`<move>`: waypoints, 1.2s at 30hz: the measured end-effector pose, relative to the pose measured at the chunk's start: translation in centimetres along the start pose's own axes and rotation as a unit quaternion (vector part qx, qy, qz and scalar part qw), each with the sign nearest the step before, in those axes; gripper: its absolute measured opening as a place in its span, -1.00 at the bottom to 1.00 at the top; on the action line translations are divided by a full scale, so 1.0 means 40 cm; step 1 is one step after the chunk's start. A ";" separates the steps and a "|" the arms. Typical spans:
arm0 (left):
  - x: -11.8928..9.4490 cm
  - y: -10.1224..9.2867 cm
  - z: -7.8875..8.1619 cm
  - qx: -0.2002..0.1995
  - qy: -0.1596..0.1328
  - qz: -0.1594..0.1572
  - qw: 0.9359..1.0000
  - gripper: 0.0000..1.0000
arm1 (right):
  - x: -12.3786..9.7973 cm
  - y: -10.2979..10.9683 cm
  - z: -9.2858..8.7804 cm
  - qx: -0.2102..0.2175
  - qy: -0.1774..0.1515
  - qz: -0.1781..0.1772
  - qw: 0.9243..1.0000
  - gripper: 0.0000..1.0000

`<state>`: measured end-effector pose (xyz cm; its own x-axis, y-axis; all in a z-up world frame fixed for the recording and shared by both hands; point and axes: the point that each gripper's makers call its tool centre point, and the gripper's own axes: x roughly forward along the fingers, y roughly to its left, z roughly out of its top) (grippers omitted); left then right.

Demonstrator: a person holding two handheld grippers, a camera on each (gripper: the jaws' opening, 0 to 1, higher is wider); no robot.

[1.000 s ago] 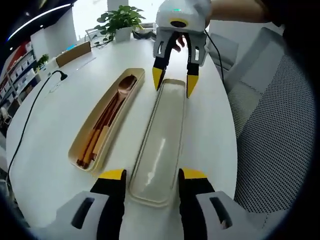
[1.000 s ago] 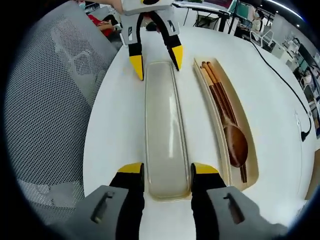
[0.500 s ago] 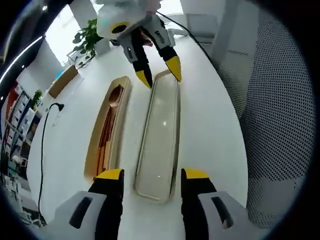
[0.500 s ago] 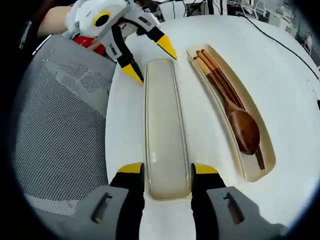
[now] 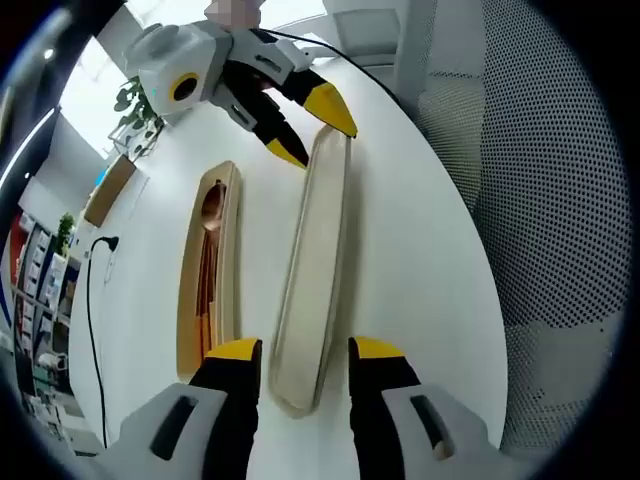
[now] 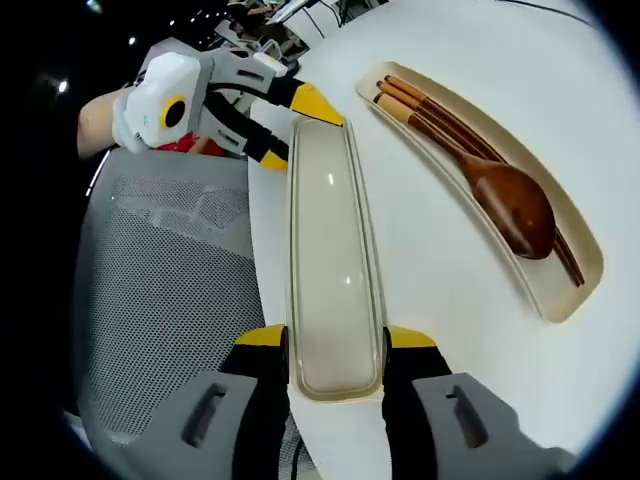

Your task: Arrange the utensils inside the cutlery case until each visible utensil rests in its matching compartment.

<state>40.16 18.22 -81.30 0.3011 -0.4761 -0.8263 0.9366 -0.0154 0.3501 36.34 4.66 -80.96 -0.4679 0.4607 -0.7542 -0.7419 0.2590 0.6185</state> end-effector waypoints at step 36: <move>-0.014 -0.024 0.021 -0.071 0.023 -0.060 0.995 -0.91 | -0.040 -0.036 0.032 -0.205 -0.033 -0.243 0.948 -0.42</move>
<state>38.92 17.76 -80.80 0.1894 -0.4376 -0.8790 0.9814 0.0559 0.1837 38.79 4.63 -80.36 -0.0032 0.4271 -0.9042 -0.9926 0.1082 0.0547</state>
